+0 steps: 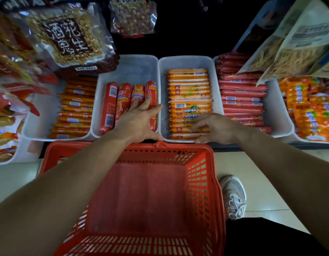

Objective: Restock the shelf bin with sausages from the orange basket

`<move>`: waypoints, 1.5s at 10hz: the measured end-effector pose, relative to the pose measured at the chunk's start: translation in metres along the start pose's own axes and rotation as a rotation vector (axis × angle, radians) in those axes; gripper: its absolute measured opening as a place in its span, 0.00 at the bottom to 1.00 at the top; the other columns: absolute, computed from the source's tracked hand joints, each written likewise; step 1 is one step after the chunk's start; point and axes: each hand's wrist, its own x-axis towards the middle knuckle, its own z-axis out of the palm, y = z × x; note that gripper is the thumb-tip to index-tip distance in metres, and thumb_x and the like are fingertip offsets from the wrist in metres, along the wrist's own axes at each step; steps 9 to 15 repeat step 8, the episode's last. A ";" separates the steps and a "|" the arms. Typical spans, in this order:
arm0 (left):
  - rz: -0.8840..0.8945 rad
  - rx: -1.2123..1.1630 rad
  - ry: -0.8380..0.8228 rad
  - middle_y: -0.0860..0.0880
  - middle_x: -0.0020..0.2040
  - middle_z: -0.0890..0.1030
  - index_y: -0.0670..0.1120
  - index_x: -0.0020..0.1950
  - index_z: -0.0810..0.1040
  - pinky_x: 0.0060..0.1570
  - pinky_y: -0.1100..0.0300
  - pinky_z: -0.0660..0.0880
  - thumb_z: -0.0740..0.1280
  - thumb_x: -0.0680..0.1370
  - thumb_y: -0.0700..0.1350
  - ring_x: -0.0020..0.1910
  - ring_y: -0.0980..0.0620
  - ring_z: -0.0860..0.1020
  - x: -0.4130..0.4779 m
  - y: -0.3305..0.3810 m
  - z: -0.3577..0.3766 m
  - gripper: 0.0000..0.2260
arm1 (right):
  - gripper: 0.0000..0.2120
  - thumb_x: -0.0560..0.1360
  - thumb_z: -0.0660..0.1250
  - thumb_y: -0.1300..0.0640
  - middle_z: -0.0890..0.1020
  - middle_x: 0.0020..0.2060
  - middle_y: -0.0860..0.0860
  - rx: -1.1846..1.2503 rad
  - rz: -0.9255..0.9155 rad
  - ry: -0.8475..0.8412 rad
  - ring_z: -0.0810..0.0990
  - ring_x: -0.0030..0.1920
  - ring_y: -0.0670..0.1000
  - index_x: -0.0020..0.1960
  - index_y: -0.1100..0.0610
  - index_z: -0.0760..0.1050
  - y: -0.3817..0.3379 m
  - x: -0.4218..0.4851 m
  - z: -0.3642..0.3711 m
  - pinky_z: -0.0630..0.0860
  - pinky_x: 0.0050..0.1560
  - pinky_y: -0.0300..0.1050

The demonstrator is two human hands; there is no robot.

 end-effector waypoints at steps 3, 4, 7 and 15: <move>0.013 -0.010 0.051 0.55 0.82 0.44 0.65 0.79 0.48 0.75 0.39 0.55 0.73 0.65 0.70 0.80 0.46 0.43 -0.001 -0.001 0.002 0.50 | 0.27 0.71 0.76 0.45 0.75 0.70 0.47 0.073 -0.019 0.114 0.71 0.70 0.49 0.68 0.49 0.77 0.000 0.001 0.002 0.64 0.71 0.43; 0.008 -0.029 0.057 0.54 0.82 0.45 0.64 0.79 0.49 0.76 0.40 0.55 0.72 0.67 0.69 0.80 0.46 0.43 0.000 -0.001 0.002 0.48 | 0.26 0.71 0.76 0.44 0.75 0.70 0.47 0.098 0.018 0.143 0.72 0.70 0.50 0.67 0.48 0.77 0.000 -0.001 0.001 0.66 0.71 0.45; 0.032 -0.070 -0.059 0.53 0.81 0.52 0.58 0.80 0.57 0.75 0.51 0.56 0.69 0.75 0.63 0.79 0.50 0.53 -0.035 0.003 -0.042 0.37 | 0.22 0.78 0.64 0.39 0.77 0.66 0.51 -0.220 0.135 0.009 0.75 0.64 0.54 0.68 0.48 0.75 -0.033 -0.009 -0.008 0.74 0.63 0.52; -0.015 -0.038 -0.065 0.52 0.81 0.54 0.54 0.80 0.58 0.75 0.54 0.56 0.65 0.78 0.62 0.79 0.50 0.55 -0.067 0.002 -0.066 0.34 | 0.27 0.80 0.60 0.38 0.74 0.69 0.55 -0.302 0.159 0.026 0.73 0.67 0.58 0.73 0.52 0.69 -0.066 -0.022 -0.022 0.73 0.65 0.54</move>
